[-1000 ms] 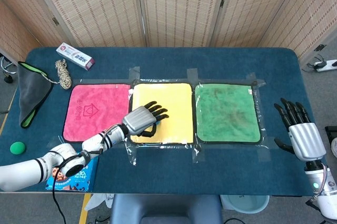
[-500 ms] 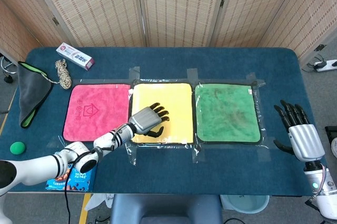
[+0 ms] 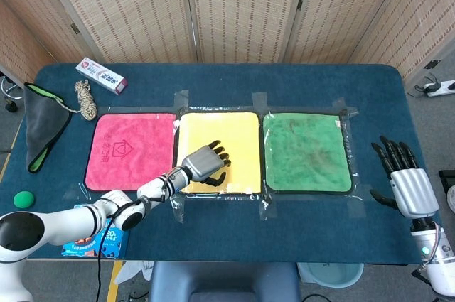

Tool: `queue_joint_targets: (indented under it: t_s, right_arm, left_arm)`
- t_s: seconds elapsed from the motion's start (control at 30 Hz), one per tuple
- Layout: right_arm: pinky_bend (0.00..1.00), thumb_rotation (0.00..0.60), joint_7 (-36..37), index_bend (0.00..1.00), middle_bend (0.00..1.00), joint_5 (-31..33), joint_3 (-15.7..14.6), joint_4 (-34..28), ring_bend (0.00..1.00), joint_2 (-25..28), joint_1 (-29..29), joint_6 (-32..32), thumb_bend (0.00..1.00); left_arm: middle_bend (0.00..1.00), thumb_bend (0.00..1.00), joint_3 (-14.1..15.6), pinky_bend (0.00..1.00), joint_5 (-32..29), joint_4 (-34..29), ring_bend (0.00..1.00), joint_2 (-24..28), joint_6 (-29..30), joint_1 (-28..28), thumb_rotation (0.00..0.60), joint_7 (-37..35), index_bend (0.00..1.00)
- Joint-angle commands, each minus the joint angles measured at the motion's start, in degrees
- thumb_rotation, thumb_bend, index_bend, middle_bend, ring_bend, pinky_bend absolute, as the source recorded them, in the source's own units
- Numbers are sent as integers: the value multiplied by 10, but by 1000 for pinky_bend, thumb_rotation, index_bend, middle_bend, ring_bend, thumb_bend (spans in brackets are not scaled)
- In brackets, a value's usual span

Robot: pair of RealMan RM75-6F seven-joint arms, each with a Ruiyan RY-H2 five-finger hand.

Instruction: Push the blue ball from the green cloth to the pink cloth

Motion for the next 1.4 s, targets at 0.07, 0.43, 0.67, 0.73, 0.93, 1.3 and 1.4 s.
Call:
queue_joint_targets:
  t_s: [0.07,0.43,0.67,0.73,0.93,1.3,1.4]
  right_arm:
    - [4,600,2,0,0,0,1,1,22,0,-2,-1,217]
    - [4,600,6,0,0,-1,4,3,18,-2,-6,-4,217]
    - [4,600,7,0,0,-1,6,5,13,-4,-7,-6,217]
    - [4,600,8,0,0,-2,7,5,12,-5,-7,-6,218]
    - [4,600,9,0,0,-2,9,5,10,-5,-8,-5,218]
    - [4,600,8,0,0,-4,12,1,9,-5,-10,-3,217]
    - [4,600,8,0,0,-5,13,0,9,-5,-10,-3,217]
  left_arm:
    - [216,668,11,0,-5,9,141,-7,2,-6,0,15,275]
    - [258,668,33,0,-26,33,164,-22,11,-17,0,51,306]
    - [300,668,48,0,-36,34,201,-15,17,-17,0,72,353]
    - [311,668,52,0,-38,33,209,-11,19,-16,0,77,362]
    - [330,668,66,0,-41,23,223,9,27,-12,0,91,387]
    - [333,669,99,0,-52,17,224,49,34,7,0,114,402]
    - [333,668,102,0,-57,17,224,59,39,14,0,112,403]
